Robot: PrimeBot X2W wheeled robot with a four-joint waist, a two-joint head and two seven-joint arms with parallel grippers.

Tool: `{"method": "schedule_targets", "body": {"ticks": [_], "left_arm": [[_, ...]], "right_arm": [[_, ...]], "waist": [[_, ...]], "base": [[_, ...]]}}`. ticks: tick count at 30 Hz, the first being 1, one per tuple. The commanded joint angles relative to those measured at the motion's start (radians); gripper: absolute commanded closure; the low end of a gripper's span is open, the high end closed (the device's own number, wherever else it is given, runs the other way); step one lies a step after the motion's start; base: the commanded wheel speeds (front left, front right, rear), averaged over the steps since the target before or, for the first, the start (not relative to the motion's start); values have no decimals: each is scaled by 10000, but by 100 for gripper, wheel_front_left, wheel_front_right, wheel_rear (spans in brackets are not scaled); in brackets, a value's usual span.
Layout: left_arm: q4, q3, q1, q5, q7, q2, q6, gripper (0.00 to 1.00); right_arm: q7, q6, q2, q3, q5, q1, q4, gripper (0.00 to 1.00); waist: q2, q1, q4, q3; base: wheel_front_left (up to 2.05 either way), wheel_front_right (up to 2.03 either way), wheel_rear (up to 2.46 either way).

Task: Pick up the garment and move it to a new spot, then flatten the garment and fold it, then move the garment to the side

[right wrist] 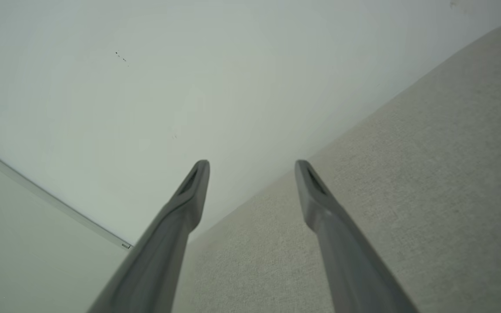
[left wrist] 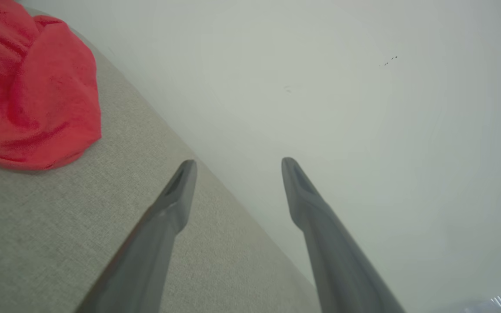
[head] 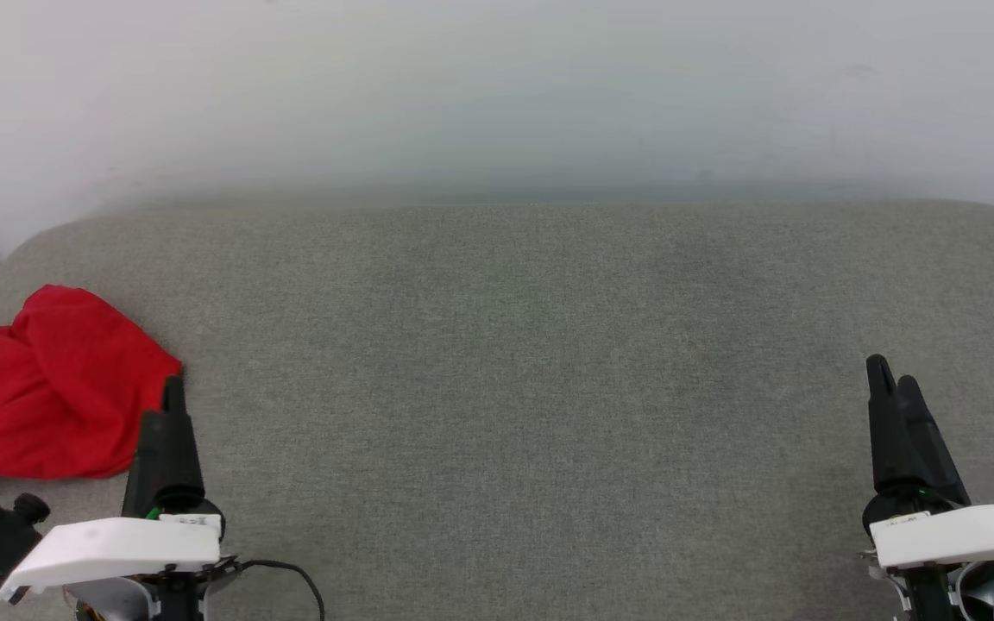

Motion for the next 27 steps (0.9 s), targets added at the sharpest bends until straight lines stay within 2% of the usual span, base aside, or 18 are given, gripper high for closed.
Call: {"method": "schedule_targets", "body": {"ticks": [1, 17, 21, 27], "left_arm": [[-375, -211, 21, 520, -104, 27, 114, 0], [-1454, -2470, 26, 4775, -587, 168, 922, 0], [-1442, -3369, -43, 5677, -694, 657, 1506, 0], [-1344, -4762, -245, 6471, -844, 1380, 2910, 0]], "right_arm": [[-115, 0, -33, 47, -538, -109, -303, 0], [-599, 0, -42, 538, -3926, 91, -893, 0], [-706, 0, -44, 602, -4639, 136, -951, 0], [-872, -1, -48, 573, -5463, 172, -1052, 0]], "waist": [[-1, -1, -4, 11], [-1, -1, -13, 115], [-1, -1, -12, 123], [-1, -1, -17, 127]], "base": [[0, 0, 0], [0, 0, 0], [0, 0, 0], [0, 0, 0]]}}
